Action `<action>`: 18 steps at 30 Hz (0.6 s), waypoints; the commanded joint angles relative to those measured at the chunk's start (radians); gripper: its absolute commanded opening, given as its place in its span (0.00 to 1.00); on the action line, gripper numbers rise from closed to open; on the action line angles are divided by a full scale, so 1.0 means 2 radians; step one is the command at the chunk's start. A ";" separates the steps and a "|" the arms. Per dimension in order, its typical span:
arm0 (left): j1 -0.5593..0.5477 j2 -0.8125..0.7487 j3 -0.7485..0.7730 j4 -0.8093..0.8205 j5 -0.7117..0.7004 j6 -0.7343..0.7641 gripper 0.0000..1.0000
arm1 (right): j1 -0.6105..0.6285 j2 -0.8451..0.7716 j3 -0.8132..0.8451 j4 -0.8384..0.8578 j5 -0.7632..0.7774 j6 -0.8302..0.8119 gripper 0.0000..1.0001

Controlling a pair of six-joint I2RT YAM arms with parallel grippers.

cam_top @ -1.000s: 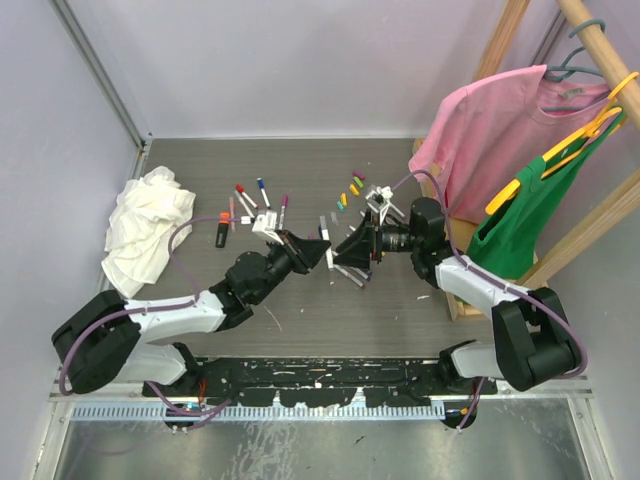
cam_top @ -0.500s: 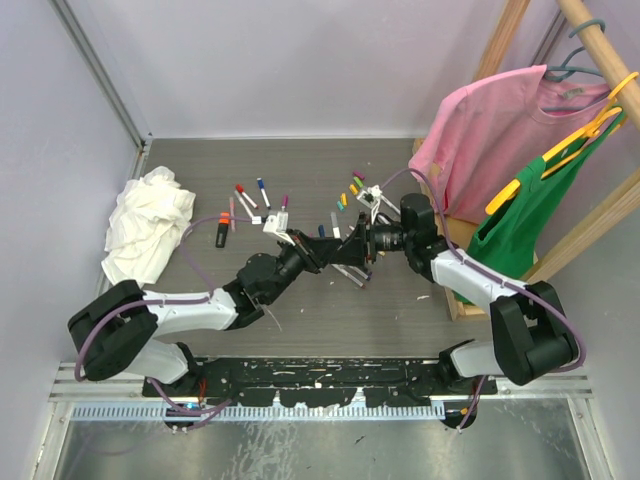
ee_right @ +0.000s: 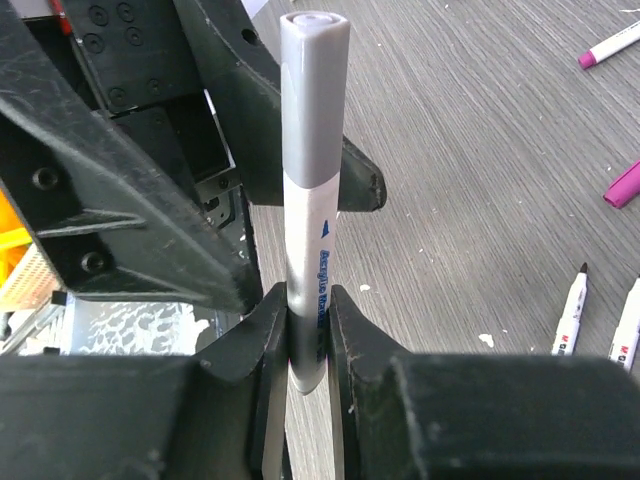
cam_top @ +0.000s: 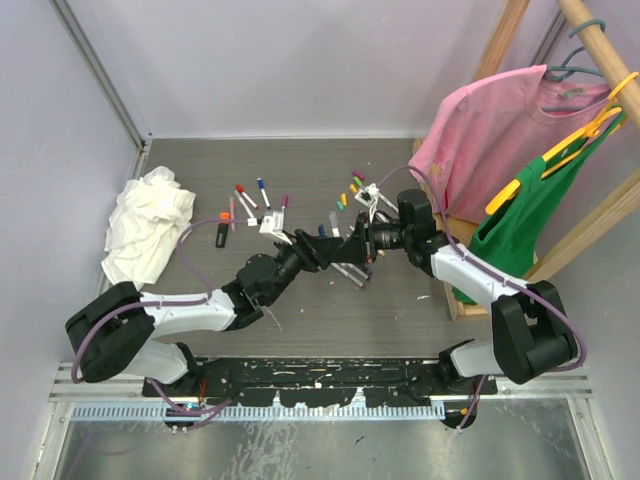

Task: Open the pen caps
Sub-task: Pick up the pen from the center of the board, then open the pen cap from the pen.

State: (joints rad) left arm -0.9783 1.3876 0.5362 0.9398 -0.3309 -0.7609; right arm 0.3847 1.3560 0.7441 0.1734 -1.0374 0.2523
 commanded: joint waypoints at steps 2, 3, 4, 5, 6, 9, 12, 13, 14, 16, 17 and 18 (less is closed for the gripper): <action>0.028 -0.042 -0.004 -0.026 -0.001 -0.036 0.62 | 0.002 0.021 0.058 -0.073 -0.034 -0.065 0.01; 0.040 -0.045 -0.006 -0.028 0.020 -0.049 0.64 | 0.003 0.027 0.067 -0.095 -0.042 -0.082 0.01; 0.056 -0.046 -0.007 -0.029 0.045 -0.061 0.67 | 0.002 0.032 0.074 -0.112 -0.047 -0.096 0.01; 0.071 -0.047 -0.008 -0.028 0.075 -0.080 0.69 | 0.002 0.037 0.080 -0.128 -0.052 -0.107 0.01; 0.086 -0.046 -0.007 -0.024 0.106 -0.089 0.70 | 0.002 0.041 0.084 -0.141 -0.056 -0.117 0.01; 0.117 -0.036 -0.006 0.005 0.190 -0.096 0.76 | 0.002 0.048 0.094 -0.166 -0.063 -0.137 0.01; 0.139 -0.018 0.008 0.020 0.249 -0.105 0.77 | 0.002 0.050 0.099 -0.181 -0.065 -0.150 0.01; 0.143 -0.011 0.014 0.023 0.263 -0.109 0.75 | 0.002 0.051 0.099 -0.183 -0.065 -0.152 0.01; 0.145 -0.004 0.019 0.027 0.273 -0.112 0.74 | 0.002 0.051 0.100 -0.184 -0.065 -0.153 0.01; 0.146 0.010 0.032 0.028 0.291 -0.117 0.69 | 0.002 0.051 0.100 -0.187 -0.064 -0.155 0.01; 0.147 0.017 0.038 0.029 0.297 -0.117 0.65 | 0.003 0.051 0.100 -0.188 -0.064 -0.157 0.01; 0.147 0.022 0.044 0.028 0.302 -0.119 0.61 | 0.002 0.052 0.101 -0.189 -0.064 -0.157 0.01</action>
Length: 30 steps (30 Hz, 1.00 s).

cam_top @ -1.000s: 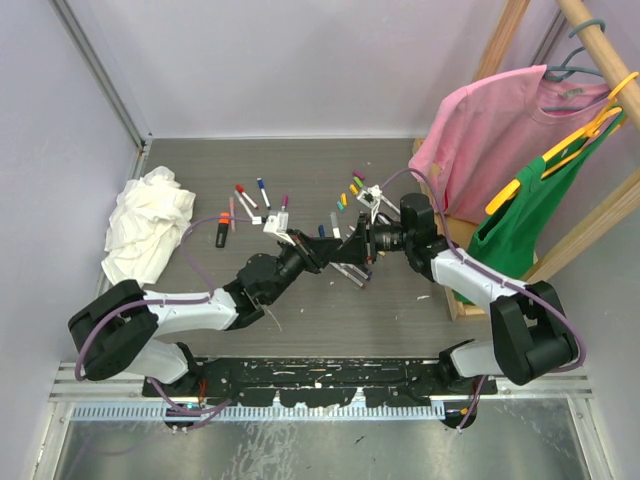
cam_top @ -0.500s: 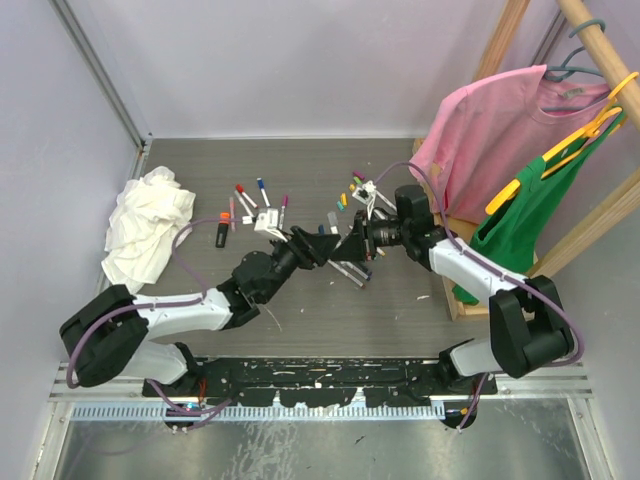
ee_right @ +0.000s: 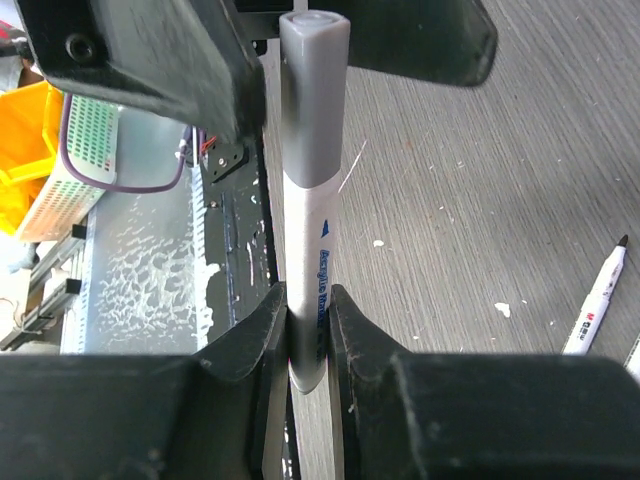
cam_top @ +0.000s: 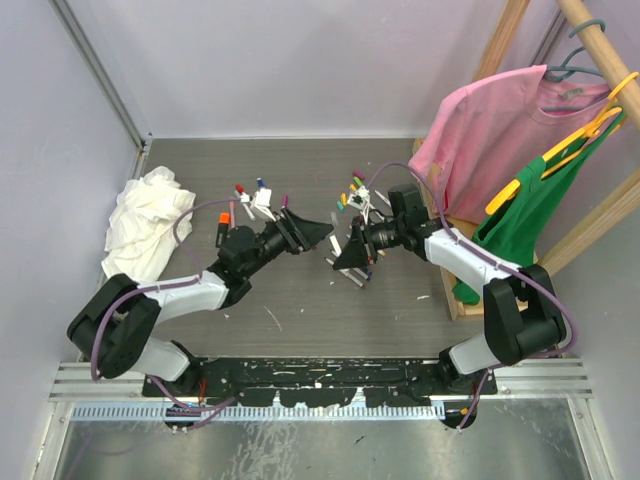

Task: Open the pen caps
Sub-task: Open the pen cap from the pen.

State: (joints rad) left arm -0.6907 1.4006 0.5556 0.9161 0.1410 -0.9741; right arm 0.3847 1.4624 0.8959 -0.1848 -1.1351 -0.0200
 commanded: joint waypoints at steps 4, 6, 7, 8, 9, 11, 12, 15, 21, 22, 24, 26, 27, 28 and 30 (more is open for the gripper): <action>0.004 0.030 0.043 0.037 0.068 -0.013 0.42 | 0.003 0.001 0.028 -0.017 -0.014 -0.026 0.01; 0.005 0.031 0.044 0.036 0.068 -0.010 0.34 | 0.002 0.002 0.029 -0.021 -0.013 -0.028 0.01; 0.005 0.031 0.044 0.034 0.068 -0.008 0.32 | 0.002 0.002 0.029 -0.022 -0.013 -0.029 0.01; 0.006 0.030 0.044 0.031 0.068 -0.006 0.31 | 0.002 0.002 0.029 -0.023 -0.012 -0.030 0.01; 0.006 0.030 0.045 0.027 0.068 -0.004 0.28 | 0.002 0.003 0.030 -0.023 -0.011 -0.030 0.01; 0.007 0.030 0.047 0.020 0.068 -0.001 0.20 | 0.003 0.004 0.030 -0.025 -0.010 -0.031 0.01; 0.007 0.029 0.048 0.016 0.067 0.002 0.16 | 0.003 0.004 0.031 -0.026 -0.009 -0.032 0.01; 0.007 0.029 0.050 0.007 0.067 0.009 0.05 | 0.002 0.004 0.031 -0.029 -0.007 -0.034 0.02; 0.007 0.030 0.047 0.015 0.073 0.023 0.00 | 0.002 0.006 0.031 -0.018 -0.008 -0.015 0.37; 0.006 0.033 0.045 0.019 0.075 0.023 0.00 | 0.002 0.005 0.029 -0.008 -0.009 -0.003 0.41; 0.004 0.037 0.042 0.029 0.078 0.023 0.00 | 0.001 0.002 0.022 0.016 -0.010 0.026 0.47; 0.002 0.041 0.039 0.040 0.080 0.022 0.00 | 0.000 -0.001 0.013 0.041 -0.011 0.052 0.50; 0.001 0.043 0.037 0.044 0.080 0.022 0.00 | -0.002 -0.003 0.008 0.057 -0.012 0.067 0.51; 0.001 0.045 0.036 0.048 0.081 0.022 0.00 | -0.003 -0.006 0.002 0.073 -0.012 0.081 0.52; 0.001 0.047 0.032 0.056 0.081 0.021 0.00 | -0.003 -0.011 -0.007 0.100 -0.004 0.102 0.52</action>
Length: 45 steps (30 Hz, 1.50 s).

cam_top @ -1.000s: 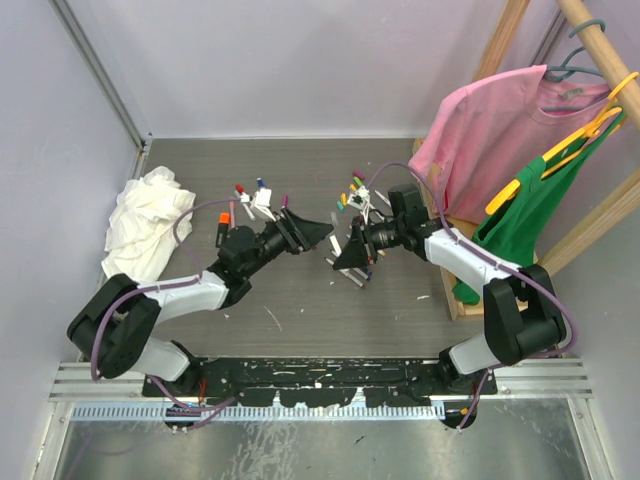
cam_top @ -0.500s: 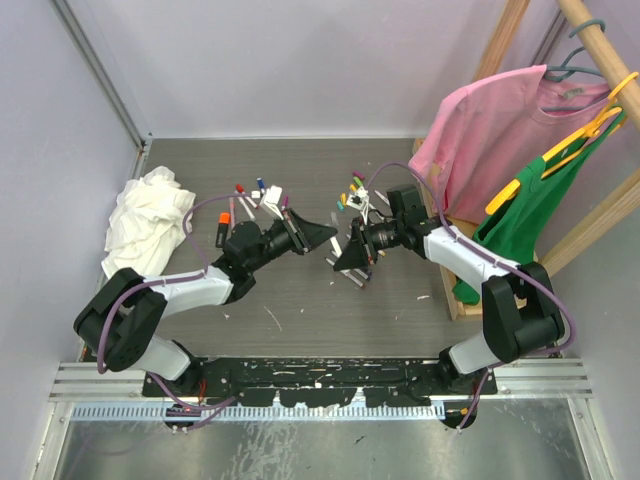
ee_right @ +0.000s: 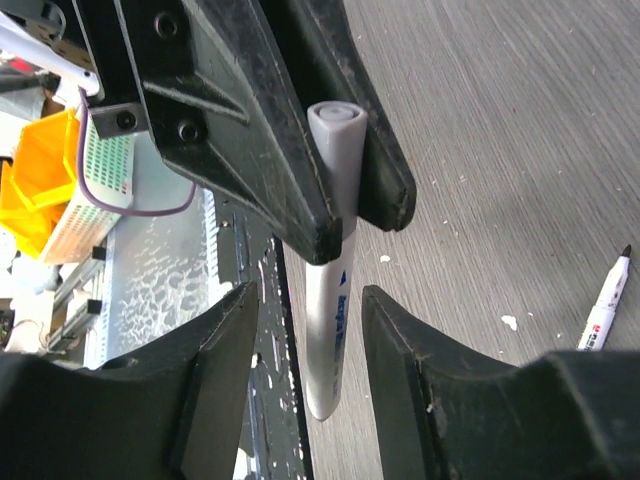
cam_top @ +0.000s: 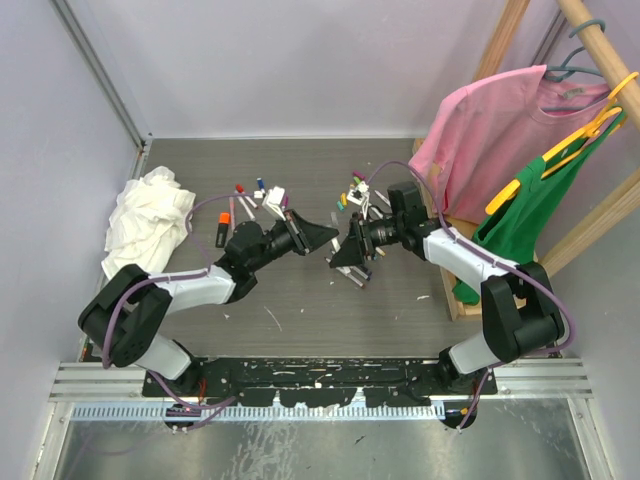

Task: Open the pen caps
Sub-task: Open the pen cap from the pen, then place the pen at the center of the board.

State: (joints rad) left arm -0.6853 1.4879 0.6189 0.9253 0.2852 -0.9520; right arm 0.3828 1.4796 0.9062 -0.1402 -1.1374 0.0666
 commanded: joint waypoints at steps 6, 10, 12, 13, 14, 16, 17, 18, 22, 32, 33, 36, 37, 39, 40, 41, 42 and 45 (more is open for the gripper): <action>-0.002 -0.001 0.000 0.062 0.004 0.016 0.00 | -0.003 -0.022 -0.019 0.085 0.012 0.069 0.37; 0.008 -0.015 0.004 0.059 0.002 0.030 0.00 | -0.002 -0.015 -0.018 0.082 0.005 0.065 0.08; 0.022 -0.027 0.007 0.050 0.000 0.034 0.00 | -0.002 -0.015 -0.019 0.083 -0.002 0.063 0.01; 0.032 -0.033 0.009 0.044 -0.002 0.037 0.00 | -0.001 -0.015 -0.019 0.083 -0.005 0.063 0.01; 0.045 -0.039 0.010 0.038 -0.007 0.039 0.00 | 0.000 -0.015 -0.020 0.082 -0.008 0.062 0.01; 0.065 -0.051 0.016 0.028 -0.021 0.048 0.00 | 0.005 -0.014 -0.021 0.082 -0.014 0.060 0.01; 0.074 -0.058 0.019 0.020 -0.033 0.053 0.00 | 0.008 -0.014 -0.020 0.080 -0.016 0.057 0.01; 0.083 -0.064 0.023 0.010 -0.045 0.058 0.00 | 0.010 -0.012 -0.020 0.078 -0.016 0.053 0.01; 0.118 -0.079 0.055 -0.040 -0.088 0.075 0.00 | 0.020 -0.002 -0.010 0.044 -0.007 0.024 0.01; 0.199 -0.078 0.082 -0.042 -0.039 0.007 0.00 | 0.034 0.001 0.009 -0.016 0.033 -0.038 0.01; 0.201 -0.082 0.074 -0.047 -0.038 0.004 0.00 | 0.038 0.002 0.014 -0.031 0.047 -0.054 0.01; 0.201 -0.098 0.049 -0.077 -0.034 -0.005 0.00 | 0.052 0.006 0.032 -0.077 0.105 -0.102 0.01; 0.201 -0.104 0.040 -0.090 -0.032 -0.008 0.00 | 0.057 0.008 0.037 -0.089 0.122 -0.115 0.01; 0.201 -0.121 0.022 -0.112 -0.026 -0.013 0.00 | 0.065 0.012 0.045 -0.106 0.150 -0.131 0.01; 0.201 -0.127 0.012 -0.117 -0.022 -0.015 0.00 | 0.068 0.014 0.048 -0.112 0.163 -0.138 0.01; 0.201 -0.131 0.002 -0.122 -0.019 -0.019 0.00 | 0.070 0.014 0.049 -0.114 0.174 -0.142 0.01; 0.200 -0.136 -0.007 -0.128 -0.016 -0.021 0.00 | 0.072 0.015 0.050 -0.117 0.183 -0.145 0.01; 0.200 -0.147 -0.031 -0.147 -0.009 -0.024 0.00 | 0.079 0.016 0.050 -0.120 0.209 -0.154 0.02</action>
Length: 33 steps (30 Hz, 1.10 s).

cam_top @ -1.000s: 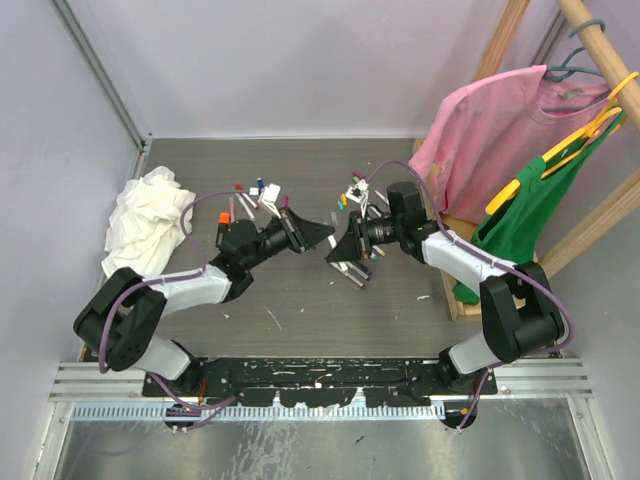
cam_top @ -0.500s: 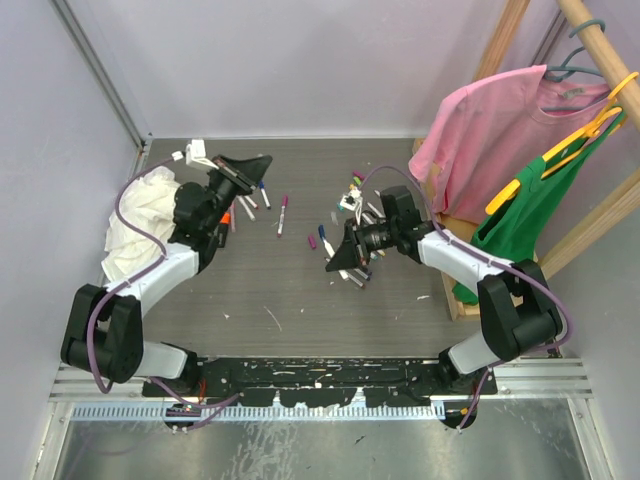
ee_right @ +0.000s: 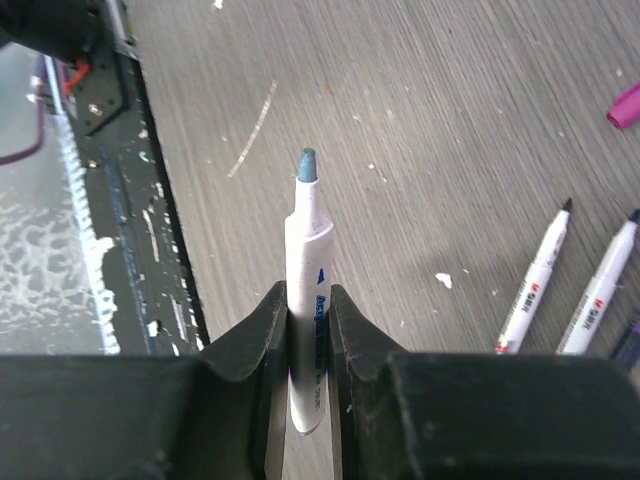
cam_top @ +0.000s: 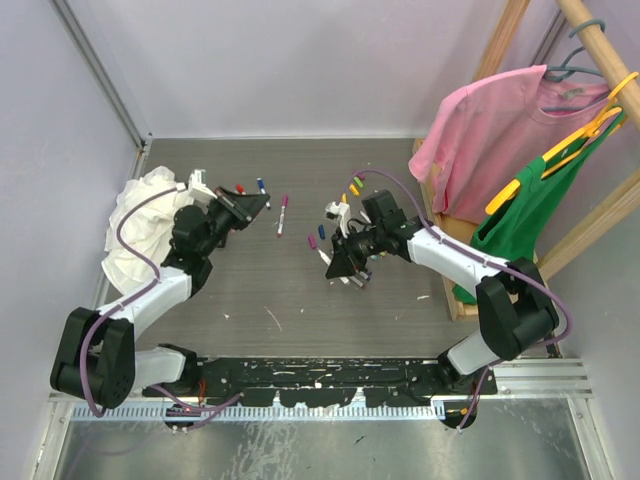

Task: Open the pen caps
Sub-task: Place the pen at the center of the board.

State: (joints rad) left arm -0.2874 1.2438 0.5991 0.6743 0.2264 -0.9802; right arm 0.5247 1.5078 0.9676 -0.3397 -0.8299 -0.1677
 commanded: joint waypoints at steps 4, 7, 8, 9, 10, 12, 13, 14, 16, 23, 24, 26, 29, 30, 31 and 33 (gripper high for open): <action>0.001 -0.034 -0.035 -0.071 0.024 -0.015 0.00 | 0.023 0.009 0.021 -0.026 0.087 -0.052 0.02; 0.001 -0.033 -0.037 -0.106 0.032 -0.017 0.00 | 0.031 0.017 0.024 -0.030 0.102 -0.057 0.03; 0.001 -0.032 -0.039 -0.108 0.036 -0.018 0.00 | 0.033 0.019 0.025 -0.031 0.107 -0.059 0.03; 0.001 -0.030 -0.042 -0.108 0.039 -0.019 0.00 | 0.035 0.021 0.026 -0.033 0.111 -0.060 0.03; 0.001 -0.027 -0.046 -0.108 0.040 -0.023 0.00 | 0.036 0.024 0.027 -0.034 0.115 -0.061 0.04; 0.002 -0.021 -0.051 -0.108 0.043 -0.030 0.00 | 0.040 0.028 0.028 -0.036 0.126 -0.063 0.04; 0.001 -0.015 -0.053 -0.108 0.046 -0.031 0.00 | 0.042 0.031 0.029 -0.036 0.131 -0.064 0.04; 0.001 -0.010 -0.054 -0.108 0.048 -0.035 0.00 | 0.044 0.033 0.029 -0.037 0.135 -0.065 0.04; 0.001 0.002 -0.055 -0.109 0.054 -0.041 0.00 | 0.050 0.039 0.031 -0.039 0.146 -0.067 0.04; -0.028 0.053 -0.052 -0.089 0.045 -0.047 0.00 | 0.071 0.071 0.046 -0.054 0.194 -0.072 0.06; -0.036 0.060 -0.051 -0.090 0.038 -0.047 0.00 | 0.074 0.076 0.048 -0.056 0.201 -0.073 0.06; -0.049 0.072 -0.046 -0.096 0.024 -0.047 0.00 | 0.078 0.084 0.052 -0.059 0.217 -0.073 0.07; -0.064 0.088 -0.038 -0.110 0.004 -0.050 0.00 | 0.083 0.097 0.057 -0.062 0.248 -0.072 0.07; -0.069 0.094 -0.034 -0.118 -0.004 -0.052 0.00 | 0.084 0.101 0.059 -0.065 0.257 -0.072 0.08; -0.073 0.099 -0.030 -0.125 -0.012 -0.053 0.00 | 0.086 0.106 0.062 -0.068 0.266 -0.073 0.09; -0.082 0.111 -0.023 -0.136 -0.023 -0.054 0.00 | 0.089 0.115 0.068 -0.076 0.281 -0.075 0.10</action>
State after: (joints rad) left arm -0.4248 1.4364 0.5007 0.4263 0.2493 -1.0748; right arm 0.6899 1.7191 1.0485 -0.4683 -0.3607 -0.3016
